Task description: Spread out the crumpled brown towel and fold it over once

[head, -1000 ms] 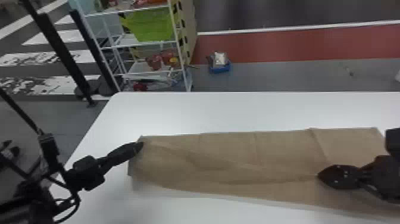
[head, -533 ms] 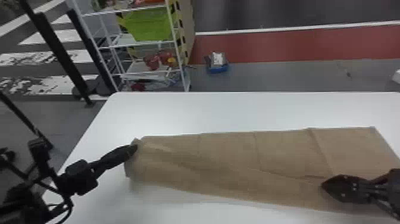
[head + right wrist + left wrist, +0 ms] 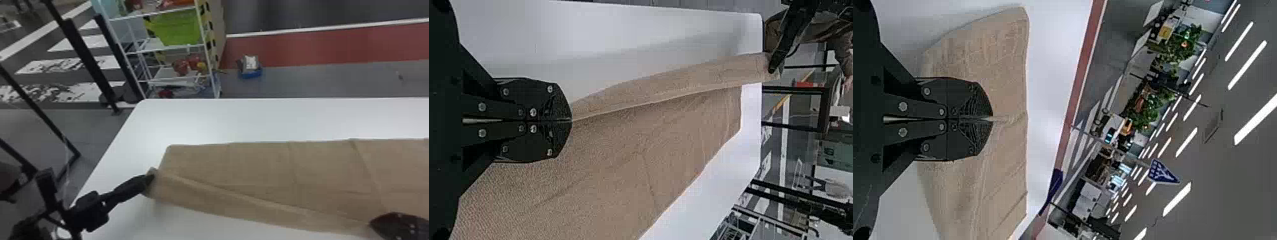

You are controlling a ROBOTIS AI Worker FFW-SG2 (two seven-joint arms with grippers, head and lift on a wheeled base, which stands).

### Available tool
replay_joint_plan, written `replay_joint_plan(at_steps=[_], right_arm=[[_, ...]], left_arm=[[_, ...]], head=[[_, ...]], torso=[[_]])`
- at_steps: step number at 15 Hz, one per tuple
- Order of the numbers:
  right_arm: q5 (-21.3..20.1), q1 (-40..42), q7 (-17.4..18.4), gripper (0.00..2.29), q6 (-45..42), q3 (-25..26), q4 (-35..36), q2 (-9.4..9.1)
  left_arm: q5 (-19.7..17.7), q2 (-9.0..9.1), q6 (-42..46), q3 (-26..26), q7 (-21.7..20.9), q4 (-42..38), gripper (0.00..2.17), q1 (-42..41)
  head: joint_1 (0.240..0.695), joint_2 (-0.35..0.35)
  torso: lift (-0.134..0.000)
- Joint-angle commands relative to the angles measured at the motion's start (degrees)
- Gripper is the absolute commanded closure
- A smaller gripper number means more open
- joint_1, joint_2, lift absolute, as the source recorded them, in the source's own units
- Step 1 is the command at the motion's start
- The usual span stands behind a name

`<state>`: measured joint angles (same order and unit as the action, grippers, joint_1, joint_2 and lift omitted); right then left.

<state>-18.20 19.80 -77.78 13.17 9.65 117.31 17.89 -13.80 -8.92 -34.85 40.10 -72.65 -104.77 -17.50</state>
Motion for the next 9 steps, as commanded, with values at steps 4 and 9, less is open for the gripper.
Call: replay_joint_plan(at_steps=[4, 9], right_arm=[[-1.14, 0.85, -0.54, 1.6, -0.55, -3.85, -2.26, -0.13], [-2.72, 0.67, -0.54, 1.6, -1.61, -6.13, -4.63, -0.05]], left_arm=[[2.47, -0.48, 2.02, -0.2, -0.74, 1.67, 0.73, -1.84], [2.55, -4.09, 5.89, 1.73, 0.85, 10.37, 0.06, 1.59]], head=[[0.695, 0.309], [0.695, 0.35]], torso=[[-0.123], [-0.123]])
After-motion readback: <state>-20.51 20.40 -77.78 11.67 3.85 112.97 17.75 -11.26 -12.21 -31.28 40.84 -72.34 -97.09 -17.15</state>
